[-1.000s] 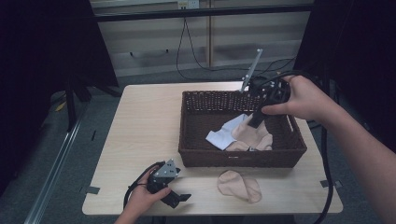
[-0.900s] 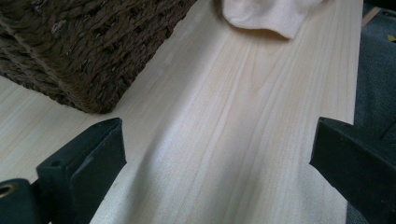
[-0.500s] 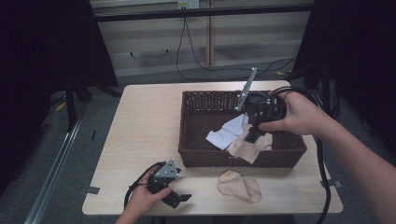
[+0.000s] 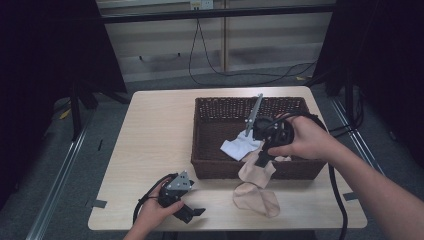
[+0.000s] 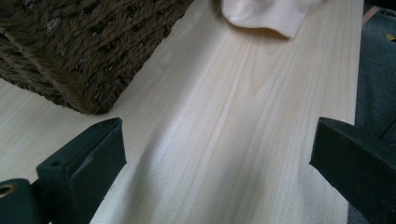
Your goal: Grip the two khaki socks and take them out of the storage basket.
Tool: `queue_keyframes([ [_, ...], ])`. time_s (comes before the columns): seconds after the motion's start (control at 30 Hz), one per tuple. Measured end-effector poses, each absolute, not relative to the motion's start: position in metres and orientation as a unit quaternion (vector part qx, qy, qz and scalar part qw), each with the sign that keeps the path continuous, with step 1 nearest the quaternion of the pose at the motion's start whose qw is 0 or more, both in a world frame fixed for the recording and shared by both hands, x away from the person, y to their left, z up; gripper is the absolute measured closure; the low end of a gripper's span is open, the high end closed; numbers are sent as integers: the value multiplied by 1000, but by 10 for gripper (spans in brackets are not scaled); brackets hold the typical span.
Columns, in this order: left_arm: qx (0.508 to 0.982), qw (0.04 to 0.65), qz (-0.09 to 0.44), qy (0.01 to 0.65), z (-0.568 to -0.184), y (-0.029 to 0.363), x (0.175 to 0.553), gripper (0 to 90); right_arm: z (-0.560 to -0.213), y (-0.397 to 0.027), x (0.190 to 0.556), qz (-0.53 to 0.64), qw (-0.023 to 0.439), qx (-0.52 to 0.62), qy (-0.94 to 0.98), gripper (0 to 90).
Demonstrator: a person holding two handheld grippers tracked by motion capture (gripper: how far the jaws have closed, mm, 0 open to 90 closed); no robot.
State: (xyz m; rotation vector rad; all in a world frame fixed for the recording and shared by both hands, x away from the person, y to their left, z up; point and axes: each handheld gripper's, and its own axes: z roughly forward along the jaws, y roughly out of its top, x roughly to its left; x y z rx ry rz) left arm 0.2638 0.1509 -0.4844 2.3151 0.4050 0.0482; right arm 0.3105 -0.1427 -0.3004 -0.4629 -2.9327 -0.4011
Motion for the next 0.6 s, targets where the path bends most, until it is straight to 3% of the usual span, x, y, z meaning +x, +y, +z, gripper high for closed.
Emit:
queue_keyframes([
  [0.47,908,386,19,160,-484,153,263,27,-341,-123,303,-133,81,-137,-978,834],
  [0.53,908,385,20,161,-483,154,262,27,-346,-122,303,-130,76,-142,-978,791],
  [0.6,908,386,21,161,-483,155,261,27,-349,-121,303,-132,74,-149,-977,693],
])
